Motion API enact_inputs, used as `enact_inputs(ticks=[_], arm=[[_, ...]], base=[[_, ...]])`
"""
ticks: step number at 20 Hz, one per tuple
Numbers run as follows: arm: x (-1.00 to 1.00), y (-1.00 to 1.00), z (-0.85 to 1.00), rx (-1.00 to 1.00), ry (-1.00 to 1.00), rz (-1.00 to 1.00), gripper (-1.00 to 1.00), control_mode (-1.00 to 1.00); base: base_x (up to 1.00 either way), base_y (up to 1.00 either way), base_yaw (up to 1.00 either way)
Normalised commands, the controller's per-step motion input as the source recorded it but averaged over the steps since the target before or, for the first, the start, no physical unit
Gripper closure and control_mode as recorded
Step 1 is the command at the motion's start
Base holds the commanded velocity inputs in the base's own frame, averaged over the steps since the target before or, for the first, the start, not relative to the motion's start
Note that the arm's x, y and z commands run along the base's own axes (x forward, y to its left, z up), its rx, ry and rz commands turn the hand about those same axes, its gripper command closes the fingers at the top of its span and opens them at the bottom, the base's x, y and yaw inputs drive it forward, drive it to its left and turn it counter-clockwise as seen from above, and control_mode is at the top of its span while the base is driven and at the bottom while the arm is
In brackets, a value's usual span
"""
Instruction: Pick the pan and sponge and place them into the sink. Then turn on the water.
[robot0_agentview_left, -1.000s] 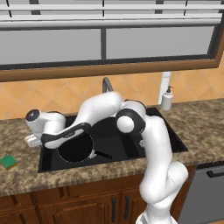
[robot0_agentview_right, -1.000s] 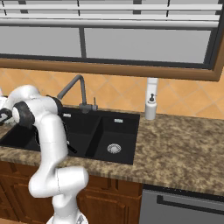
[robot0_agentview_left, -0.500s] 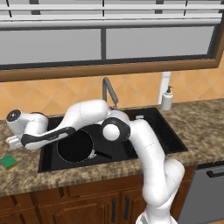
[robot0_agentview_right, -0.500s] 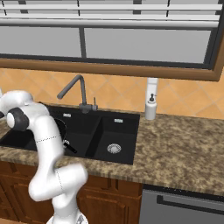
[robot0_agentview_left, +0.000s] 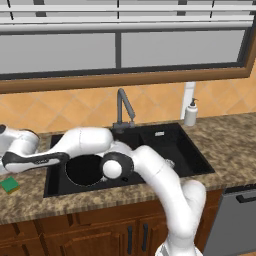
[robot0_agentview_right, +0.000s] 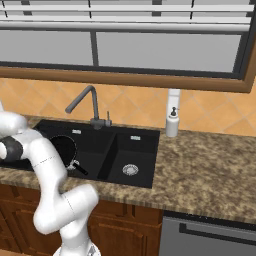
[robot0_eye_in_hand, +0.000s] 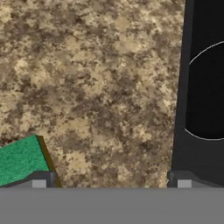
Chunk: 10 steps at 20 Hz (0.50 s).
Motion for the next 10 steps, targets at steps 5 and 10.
enact_inputs(ticks=[5, 10], arm=[[-0.35, -0.04, 0.00, -0.03, 0.11, 0.00, -1.00, -1.00], [-0.24, -0.12, -0.01, -0.03, 0.03, 0.00, -1.00, -1.00]], base=[[0.00, 0.00, 0.00], [0.00, 0.00, 0.00]])
